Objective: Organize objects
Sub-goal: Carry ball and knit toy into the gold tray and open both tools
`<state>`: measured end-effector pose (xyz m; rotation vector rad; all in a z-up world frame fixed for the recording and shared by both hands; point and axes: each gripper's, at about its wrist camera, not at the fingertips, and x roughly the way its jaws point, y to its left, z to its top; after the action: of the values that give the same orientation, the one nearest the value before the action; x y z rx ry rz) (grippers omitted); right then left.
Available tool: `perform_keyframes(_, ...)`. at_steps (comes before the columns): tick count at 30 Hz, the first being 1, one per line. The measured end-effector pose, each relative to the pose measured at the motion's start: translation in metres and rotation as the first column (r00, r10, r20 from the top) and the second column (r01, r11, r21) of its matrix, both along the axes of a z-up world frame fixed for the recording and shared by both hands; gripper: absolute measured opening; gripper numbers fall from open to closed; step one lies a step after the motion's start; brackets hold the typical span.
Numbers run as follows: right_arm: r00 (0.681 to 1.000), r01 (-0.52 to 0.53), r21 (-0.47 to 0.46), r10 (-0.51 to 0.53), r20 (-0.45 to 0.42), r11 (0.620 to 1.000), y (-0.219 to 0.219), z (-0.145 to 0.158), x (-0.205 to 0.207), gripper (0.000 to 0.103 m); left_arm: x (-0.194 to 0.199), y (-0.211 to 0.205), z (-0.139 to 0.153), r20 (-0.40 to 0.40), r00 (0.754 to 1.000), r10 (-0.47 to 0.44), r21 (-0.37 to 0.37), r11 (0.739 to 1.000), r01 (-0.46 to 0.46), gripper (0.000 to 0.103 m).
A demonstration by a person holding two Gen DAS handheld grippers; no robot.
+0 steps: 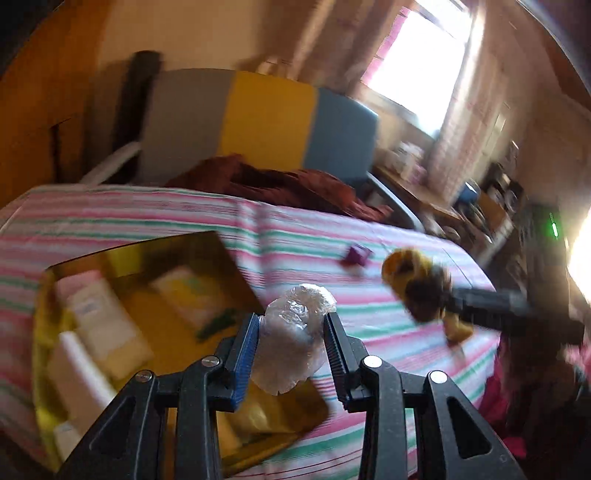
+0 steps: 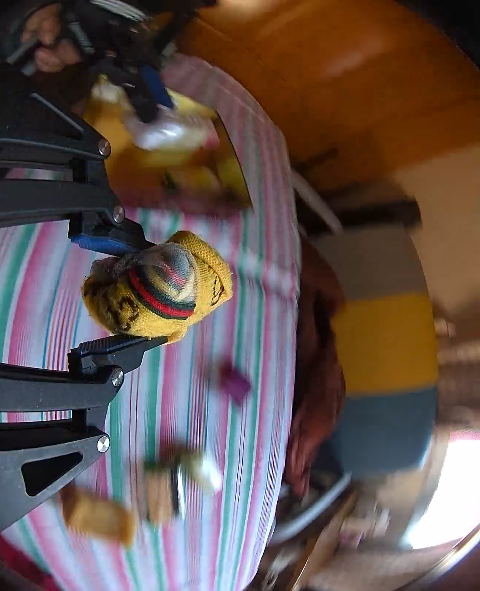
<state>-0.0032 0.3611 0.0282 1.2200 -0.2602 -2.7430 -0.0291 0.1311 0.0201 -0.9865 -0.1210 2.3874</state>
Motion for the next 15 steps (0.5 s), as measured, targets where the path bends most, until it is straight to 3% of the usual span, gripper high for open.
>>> perform_keyframes(7, 0.979, -0.201, -0.005, 0.201, 0.042, 0.980, -0.094, -0.023, -0.008, 0.038, -0.010, -0.061, -0.003, 0.033, 0.990, 0.138, 0.061, 0.988, -0.140, 0.036)
perform_keyframes(15, 0.958, -0.267, -0.006, 0.267, 0.102, 0.964, -0.132, -0.051, -0.013, 0.039, -0.013, -0.096, -0.007, 0.053, 0.974, 0.218, 0.077, 0.972, -0.222, 0.036)
